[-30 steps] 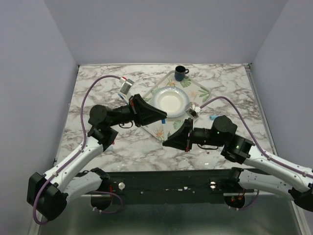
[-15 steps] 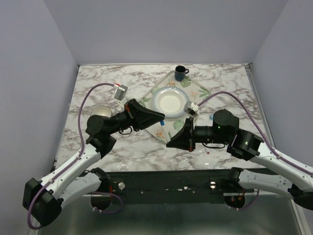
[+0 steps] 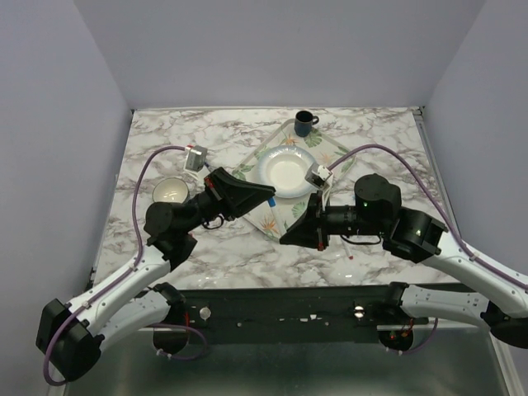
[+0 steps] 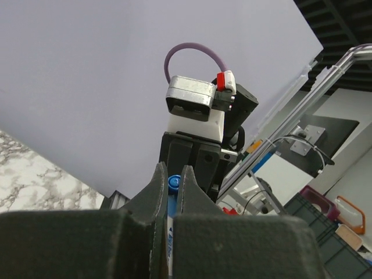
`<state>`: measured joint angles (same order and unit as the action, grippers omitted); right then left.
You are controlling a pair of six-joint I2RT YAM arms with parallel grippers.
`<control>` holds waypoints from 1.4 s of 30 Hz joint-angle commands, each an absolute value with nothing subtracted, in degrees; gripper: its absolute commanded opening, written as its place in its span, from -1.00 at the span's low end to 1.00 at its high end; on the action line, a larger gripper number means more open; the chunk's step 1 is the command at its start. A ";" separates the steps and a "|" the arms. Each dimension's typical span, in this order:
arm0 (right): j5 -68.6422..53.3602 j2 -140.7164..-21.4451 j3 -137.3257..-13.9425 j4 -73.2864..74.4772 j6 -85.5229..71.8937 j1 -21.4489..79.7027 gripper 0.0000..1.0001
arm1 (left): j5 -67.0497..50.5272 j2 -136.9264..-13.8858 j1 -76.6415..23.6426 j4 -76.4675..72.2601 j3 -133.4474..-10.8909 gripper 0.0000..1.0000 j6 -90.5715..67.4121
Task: Insert the pens into the pen caps
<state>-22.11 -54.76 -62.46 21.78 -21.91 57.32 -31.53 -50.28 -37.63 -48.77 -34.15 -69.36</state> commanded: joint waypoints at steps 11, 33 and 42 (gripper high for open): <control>-5.72 -55.54 -77.33 5.17 -18.99 55.81 -0.99 | -41.04 -50.18 -47.02 -33.41 -28.03 -1.00 -63.81; -5.37 -59.85 -91.32 12.56 -14.33 53.35 -0.99 | -37.71 -52.30 -59.32 -29.63 -29.09 -1.00 -58.99; -5.36 -58.80 -86.58 6.79 -13.54 53.44 -0.99 | -33.67 -56.77 -61.34 -31.98 -28.57 -1.00 -62.13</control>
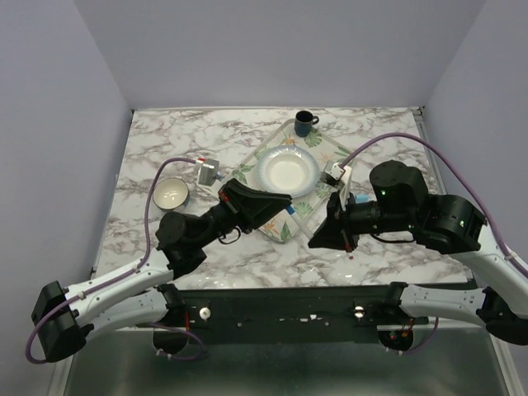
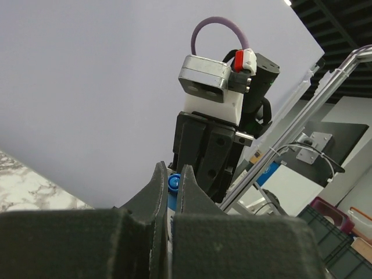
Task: Insert the pens into the pen caps
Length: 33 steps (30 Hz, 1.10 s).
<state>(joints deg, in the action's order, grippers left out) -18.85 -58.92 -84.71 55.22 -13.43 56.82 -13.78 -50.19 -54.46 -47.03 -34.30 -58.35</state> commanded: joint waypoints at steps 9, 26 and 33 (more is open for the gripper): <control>-2.29 -56.51 -82.53 4.74 -11.34 53.44 -0.99 | -32.43 -60.73 -62.05 -34.09 -29.88 -1.00 -63.01; -11.68 -49.13 -61.09 3.08 -12.83 53.44 -0.99 | -18.11 -53.97 -61.79 -10.83 -46.13 -0.18 -50.46; -8.98 -43.87 -49.76 3.34 -18.01 53.35 -0.99 | -6.34 -49.75 -61.09 -0.09 -52.21 0.20 -43.95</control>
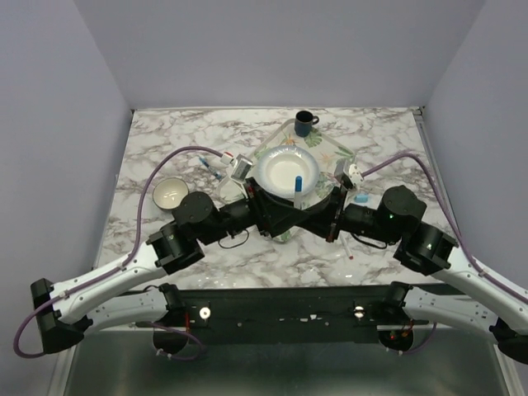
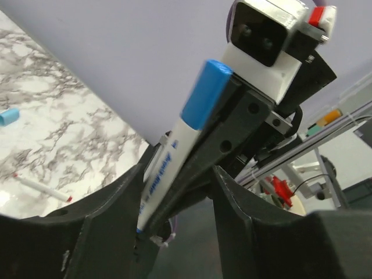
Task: Insert the pens into the pen caps
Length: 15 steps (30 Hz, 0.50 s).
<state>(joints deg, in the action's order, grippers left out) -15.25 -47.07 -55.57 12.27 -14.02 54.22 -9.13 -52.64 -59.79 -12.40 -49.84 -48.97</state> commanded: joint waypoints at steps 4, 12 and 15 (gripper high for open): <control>-5.10 -40.61 -44.92 5.79 -23.71 53.44 -0.99 | -1.86 -47.38 -60.56 5.60 -53.52 0.64 -40.00; 2.55 -35.86 -33.25 17.57 -38.83 53.35 -0.99 | 14.38 -43.51 -60.56 17.13 -57.40 0.89 -28.05; 4.74 -35.07 -30.77 21.43 -44.37 53.35 -0.99 | 26.69 -40.26 -60.56 18.37 -54.07 0.94 -22.70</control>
